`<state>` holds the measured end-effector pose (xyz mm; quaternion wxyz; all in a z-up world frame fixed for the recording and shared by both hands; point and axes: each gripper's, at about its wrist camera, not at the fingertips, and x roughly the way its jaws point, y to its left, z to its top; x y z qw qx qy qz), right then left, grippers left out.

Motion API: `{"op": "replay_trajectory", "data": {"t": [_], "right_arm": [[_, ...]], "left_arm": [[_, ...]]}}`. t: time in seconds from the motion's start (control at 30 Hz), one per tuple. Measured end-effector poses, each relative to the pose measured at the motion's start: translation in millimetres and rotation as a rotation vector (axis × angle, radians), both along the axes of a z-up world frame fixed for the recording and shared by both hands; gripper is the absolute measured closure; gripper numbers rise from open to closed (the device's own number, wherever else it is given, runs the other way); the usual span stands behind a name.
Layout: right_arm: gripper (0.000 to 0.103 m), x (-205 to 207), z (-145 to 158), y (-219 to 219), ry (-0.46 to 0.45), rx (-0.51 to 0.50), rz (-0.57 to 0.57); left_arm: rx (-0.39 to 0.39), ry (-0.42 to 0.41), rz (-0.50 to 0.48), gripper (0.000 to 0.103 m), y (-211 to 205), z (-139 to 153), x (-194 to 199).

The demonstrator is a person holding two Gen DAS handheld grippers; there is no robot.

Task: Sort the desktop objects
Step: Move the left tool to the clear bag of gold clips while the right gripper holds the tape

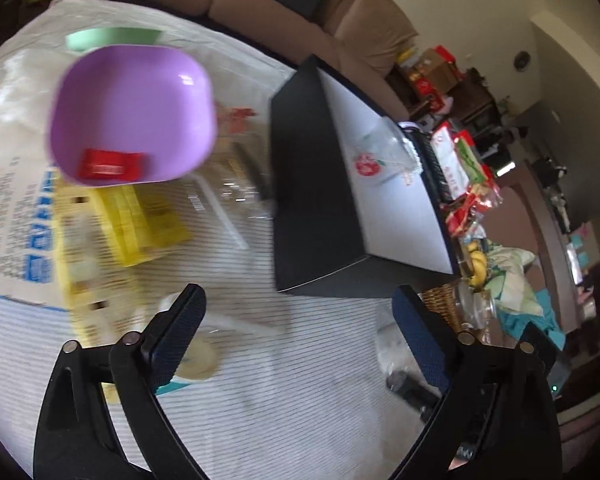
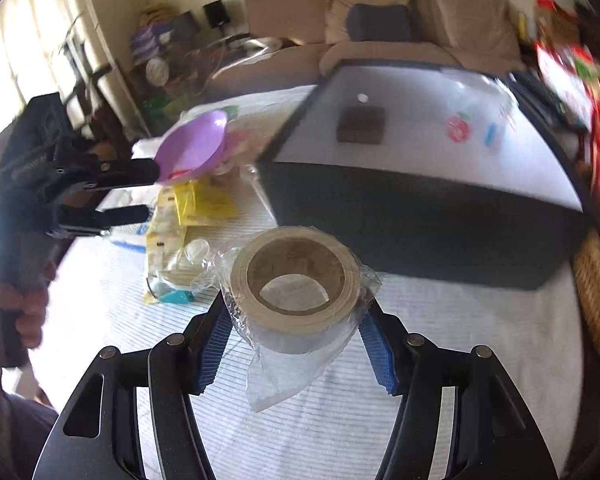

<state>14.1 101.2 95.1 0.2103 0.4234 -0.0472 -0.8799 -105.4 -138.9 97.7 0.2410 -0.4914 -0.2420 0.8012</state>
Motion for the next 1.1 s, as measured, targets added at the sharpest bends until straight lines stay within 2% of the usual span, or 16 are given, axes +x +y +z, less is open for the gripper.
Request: {"op": "replay_trajectory", "data": {"t": [0.13,0.3,0.37,0.43,0.57,0.67,0.73,0.87,0.93,1.0,1.07,1.1], "right_arm": [[0.04,11,5,20,0.022,-0.002,0.005],[0.04,21,1,45,0.011,0.01,0.018],[0.04,20,-2,54,-0.002,0.01,0.017],[0.04,19,-4,62,-0.011,0.004,0.014],[0.04,22,-2,74,-0.012,-0.011,0.01],[0.04,23,3,79,-0.006,-0.015,0.004],[0.04,24,4,83,-0.005,-0.026,-0.005],[0.04,23,4,86,-0.008,-0.029,-0.013],[0.04,22,4,85,-0.012,-0.031,-0.01],[0.04,22,5,82,-0.008,-0.032,0.0],[0.04,21,9,77,0.003,-0.025,0.013],[0.04,21,10,75,0.006,-0.026,0.019]], "left_arm": [[0.021,-0.008,-0.051,0.007,39,-12,-11],[0.001,0.009,-0.124,0.008,77,-24,-22],[-0.027,0.028,-0.136,0.0,90,-25,-22],[-0.076,0.06,-0.15,0.001,100,-24,-20],[-0.016,0.049,-0.242,0.001,119,-21,-7],[-0.146,0.092,-0.279,0.001,135,-12,3],[-0.165,0.081,-0.242,0.001,128,-12,1],[-0.09,0.03,-0.134,0.001,85,-16,-14],[-0.059,0.045,-0.087,0.001,63,-7,-17],[-0.083,0.087,-0.036,0.0,41,7,-22],[-0.149,0.093,0.009,0.0,21,12,-27],[-0.156,0.088,0.029,0.0,13,11,-29]]}}
